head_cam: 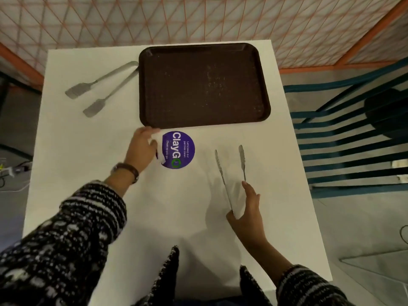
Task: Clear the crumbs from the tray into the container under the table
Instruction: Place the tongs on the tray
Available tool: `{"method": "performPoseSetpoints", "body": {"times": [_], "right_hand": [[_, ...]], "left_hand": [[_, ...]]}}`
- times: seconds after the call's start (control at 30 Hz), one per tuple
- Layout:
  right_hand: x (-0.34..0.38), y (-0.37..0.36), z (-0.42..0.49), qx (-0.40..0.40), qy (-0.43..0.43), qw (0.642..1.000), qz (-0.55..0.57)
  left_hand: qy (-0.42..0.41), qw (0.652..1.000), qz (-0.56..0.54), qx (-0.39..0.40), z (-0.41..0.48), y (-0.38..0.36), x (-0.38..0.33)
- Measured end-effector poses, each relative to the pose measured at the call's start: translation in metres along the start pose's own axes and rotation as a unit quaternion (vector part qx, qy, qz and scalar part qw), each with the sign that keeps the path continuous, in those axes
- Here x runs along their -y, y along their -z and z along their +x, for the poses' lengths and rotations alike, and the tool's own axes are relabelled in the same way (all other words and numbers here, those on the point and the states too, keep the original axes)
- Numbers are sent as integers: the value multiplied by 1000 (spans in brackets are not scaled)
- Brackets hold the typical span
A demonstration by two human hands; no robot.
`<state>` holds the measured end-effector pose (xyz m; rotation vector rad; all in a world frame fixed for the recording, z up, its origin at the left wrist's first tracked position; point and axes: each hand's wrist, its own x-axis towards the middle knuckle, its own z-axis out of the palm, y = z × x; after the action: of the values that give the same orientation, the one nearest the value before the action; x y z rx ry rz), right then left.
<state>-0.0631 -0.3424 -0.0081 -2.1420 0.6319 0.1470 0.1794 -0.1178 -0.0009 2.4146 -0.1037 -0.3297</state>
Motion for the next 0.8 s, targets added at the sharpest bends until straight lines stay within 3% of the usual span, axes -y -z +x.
{"method": "performPoseSetpoints", "body": {"times": [0.2, 0.4, 0.53, 0.7, 0.8], "right_hand": [[13, -11, 23, -13, -3, 1000, -21], [25, -22, 55, -34, 5, 997, -64], [34, -23, 69, -31, 0, 998, -51], [39, -23, 77, -33, 19, 999, -38], [40, -25, 80, -40, 14, 998, -35]], "left_hand": [[43, 996, 40, -67, 114, 66, 23], [128, 978, 163, 0, 177, 78, 40], [105, 953, 285, -3, 180, 78, 44], [151, 945, 288, 24, 154, 106, 58], [124, 944, 304, 16, 111, 114, 80]]}}
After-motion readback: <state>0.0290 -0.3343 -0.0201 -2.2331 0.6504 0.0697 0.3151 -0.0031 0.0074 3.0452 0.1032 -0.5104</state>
